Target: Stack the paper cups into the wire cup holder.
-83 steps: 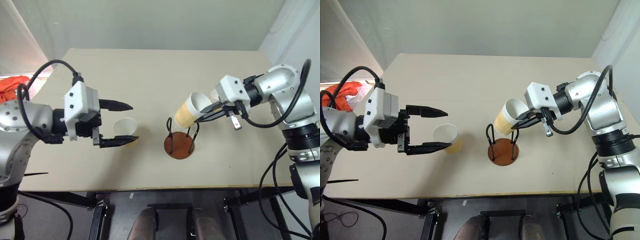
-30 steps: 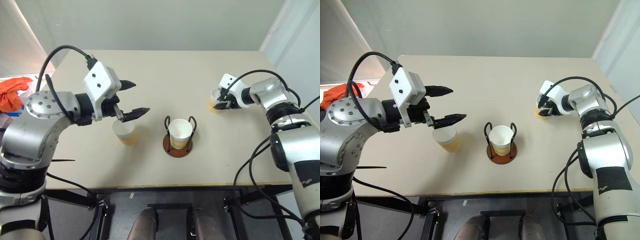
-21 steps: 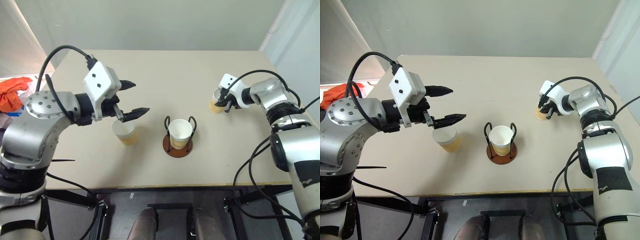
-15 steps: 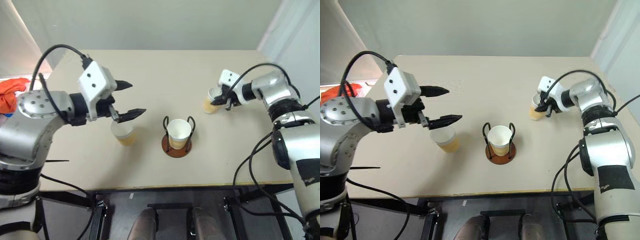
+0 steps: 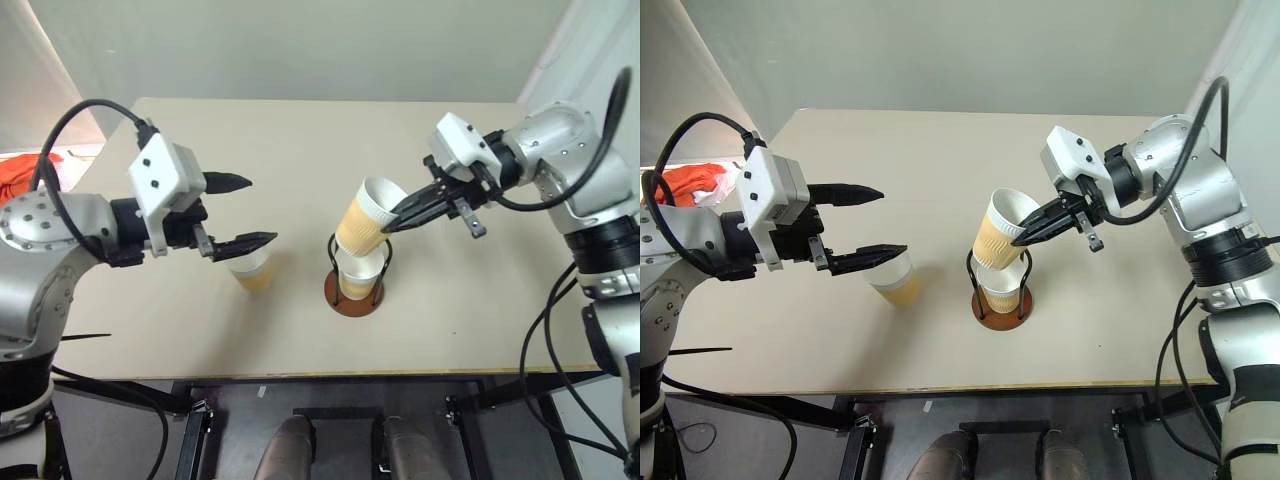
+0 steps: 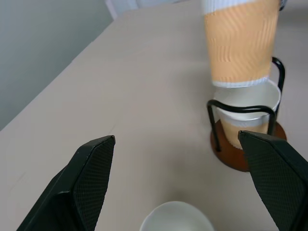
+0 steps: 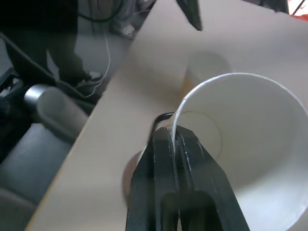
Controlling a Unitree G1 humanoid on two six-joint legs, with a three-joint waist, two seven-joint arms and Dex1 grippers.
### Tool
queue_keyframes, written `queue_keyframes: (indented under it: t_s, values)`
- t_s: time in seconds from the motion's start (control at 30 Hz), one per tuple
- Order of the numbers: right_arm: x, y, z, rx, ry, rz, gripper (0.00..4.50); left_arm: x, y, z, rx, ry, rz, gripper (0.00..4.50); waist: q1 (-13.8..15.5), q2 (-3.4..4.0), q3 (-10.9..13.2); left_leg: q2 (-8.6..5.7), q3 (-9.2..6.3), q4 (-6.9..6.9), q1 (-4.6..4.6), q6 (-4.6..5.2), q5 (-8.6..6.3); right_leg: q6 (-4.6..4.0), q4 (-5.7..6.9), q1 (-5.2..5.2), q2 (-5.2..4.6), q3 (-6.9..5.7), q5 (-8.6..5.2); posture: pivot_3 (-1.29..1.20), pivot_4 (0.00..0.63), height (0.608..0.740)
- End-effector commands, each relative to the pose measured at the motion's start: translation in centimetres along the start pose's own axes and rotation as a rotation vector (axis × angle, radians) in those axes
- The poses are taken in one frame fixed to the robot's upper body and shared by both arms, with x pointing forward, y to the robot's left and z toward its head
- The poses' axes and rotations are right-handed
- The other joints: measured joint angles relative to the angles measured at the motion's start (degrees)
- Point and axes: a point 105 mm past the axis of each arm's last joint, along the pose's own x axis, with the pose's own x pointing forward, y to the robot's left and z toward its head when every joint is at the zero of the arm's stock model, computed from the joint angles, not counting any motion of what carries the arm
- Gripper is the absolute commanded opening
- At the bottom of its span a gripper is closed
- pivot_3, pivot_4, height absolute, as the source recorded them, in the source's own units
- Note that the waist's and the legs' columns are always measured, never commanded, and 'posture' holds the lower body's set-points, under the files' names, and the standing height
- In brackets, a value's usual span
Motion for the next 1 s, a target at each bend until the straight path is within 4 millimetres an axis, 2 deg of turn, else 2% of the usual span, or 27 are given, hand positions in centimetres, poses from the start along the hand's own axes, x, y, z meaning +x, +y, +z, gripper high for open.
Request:
queue_keyframes:
  t_s: [0.03, 0.17, 0.43, 0.53, 0.9, 1.0]
  values:
    - [0.5, 0.3, 0.2, -0.027, 0.010, 0.020, 0.05, -0.4, 0.1, 1.1, 0.045, -0.025, 0.020, 4.50, -0.1, -0.01, 0.0, 0.04, 0.00, -0.03, 0.07, -0.01, 0.04, 0.00, 0.01, 0.01, 0.03, 0.00, 0.00, 0.00, 0.150, 0.740]
    - [1.1, -0.4, -1.1, -0.052, 0.071, -0.006, 0.05, -0.4, 0.2, 1.2, 0.048, -0.025, 0.019, 4.50, -0.4, 0.00, 0.0, 0.21, 0.06, -0.09, 0.35, -0.01, 0.18, -0.07, 0.08, 0.15, 0.17, 0.05, 0.04, 0.00, 0.150, 0.740]
    - [1.1, -0.8, -1.5, -0.095, 0.126, -0.015, 0.05, -0.4, 0.1, 1.2, 0.051, -0.022, 0.020, 4.50, -0.3, 0.00, 0.0, 0.24, 0.09, -0.11, 0.33, 0.01, 0.22, -0.17, 0.04, 0.14, 0.20, 0.06, 0.08, 0.00, 0.150, 0.740]
    - [1.1, -1.0, -1.4, -0.101, 0.131, -0.014, 0.64, -0.4, 0.1, 1.2, 0.050, -0.021, 0.019, 4.50, -0.3, 0.00, 0.0, 0.24, 0.09, -0.11, 0.29, 0.01, 0.17, -0.18, 0.04, 0.12, 0.20, 0.06, 0.08, 0.00, 0.150, 0.740]
    - [1.4, -1.5, -0.3, -0.128, 0.105, -0.020, 4.45, -0.8, 0.5, 0.9, 0.069, 0.008, 0.020, 4.50, -0.3, 0.00, 0.0, 0.24, 0.10, -0.14, 0.30, -0.01, 0.12, -0.19, 0.03, 0.08, 0.20, 0.06, 0.07, 0.00, 0.150, 0.740]
    - [1.2, -1.8, 0.4, -0.125, 0.064, -0.045, 4.45, -1.0, 0.6, 0.5, 0.075, 0.043, -0.001, 4.50, -0.3, 0.00, 0.0, 0.24, 0.10, -0.14, 0.30, -0.01, 0.12, -0.19, 0.04, 0.08, 0.20, 0.06, 0.07, 0.00, 0.150, 0.740]
